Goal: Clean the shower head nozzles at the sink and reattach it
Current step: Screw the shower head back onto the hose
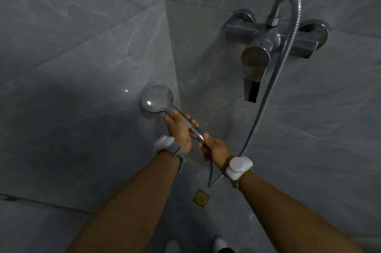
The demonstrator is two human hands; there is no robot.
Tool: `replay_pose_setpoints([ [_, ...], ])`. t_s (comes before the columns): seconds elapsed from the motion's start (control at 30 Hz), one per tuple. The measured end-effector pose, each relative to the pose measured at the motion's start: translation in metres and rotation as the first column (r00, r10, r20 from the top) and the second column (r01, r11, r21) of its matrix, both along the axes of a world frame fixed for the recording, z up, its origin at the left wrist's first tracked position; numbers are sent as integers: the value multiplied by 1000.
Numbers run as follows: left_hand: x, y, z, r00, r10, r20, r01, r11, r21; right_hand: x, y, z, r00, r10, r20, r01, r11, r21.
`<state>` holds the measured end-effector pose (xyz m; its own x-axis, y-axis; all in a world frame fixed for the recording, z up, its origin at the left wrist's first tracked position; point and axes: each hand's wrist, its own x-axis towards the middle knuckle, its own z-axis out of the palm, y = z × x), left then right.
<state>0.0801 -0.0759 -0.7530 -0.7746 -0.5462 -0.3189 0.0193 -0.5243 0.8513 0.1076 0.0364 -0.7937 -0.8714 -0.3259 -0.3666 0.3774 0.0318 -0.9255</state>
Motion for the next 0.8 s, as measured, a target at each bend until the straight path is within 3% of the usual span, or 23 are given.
replay_pose_setpoints([
  [0.07, -1, -2, 1, 1000, -19, 10, 19, 999, -34, -2, 0, 8, 990, 36, 133, -19, 992, -127],
  [0.17, -2, -1, 0, 1000, -23, 14, 24, 997, -79, -2, -3, 15, 997, 1, 81, 2, 999, -38],
  [0.23, -3, 2, 1, 1000, -28, 10, 29, 994, -104, -1, -5, 21, 995, 78, -54, -67, 979, 190],
  [0.3, -3, 5, 2, 998, -61, 14, 62, 995, -84, -2, -7, 21, 957, 254, -144, -129, 812, 569],
  [0.33, -3, 6, 3, 996, -85, 19, 86, 994, -74, -3, -11, 24, 944, 296, -149, -118, 720, 684],
  [0.37, -2, 7, 3, 993, -115, 23, 117, 991, -67, -5, -13, 27, 951, 290, -107, -131, 693, 709],
  [0.4, -1, 7, 4, 988, -150, 23, 151, 987, -53, -10, -12, 28, 967, 253, -42, -167, 746, 644],
  [0.47, 0, 5, 6, 978, -208, 10, 208, 977, -37, -17, -11, 28, 961, 205, 185, -257, 909, 329],
  [0.5, 0, 5, 7, 976, -217, 7, 217, 975, -42, -18, -10, 28, 941, 207, 268, -259, 950, 176],
  [0.53, 0, 4, 8, 977, -211, 10, 211, 976, -53, -19, -10, 27, 938, 199, 283, -242, 962, 126],
  [0.6, -3, 5, 11, 983, -181, 17, 182, 978, -103, -22, -13, 24, 978, 116, 172, -165, 938, 306],
  [0.7, -4, 10, 13, 982, -190, 16, 191, 977, -91, -22, -19, 24, 994, 100, -35, -51, 744, 666],
  [0.73, -3, 10, 14, 976, -217, 10, 217, 974, -70, -23, -20, 25, 991, 126, -37, -65, 713, 698],
  [0.8, 1, 5, 14, 953, -303, -11, 303, 953, -31, -25, -16, 25, 973, 173, 151, -226, 828, 513],
])
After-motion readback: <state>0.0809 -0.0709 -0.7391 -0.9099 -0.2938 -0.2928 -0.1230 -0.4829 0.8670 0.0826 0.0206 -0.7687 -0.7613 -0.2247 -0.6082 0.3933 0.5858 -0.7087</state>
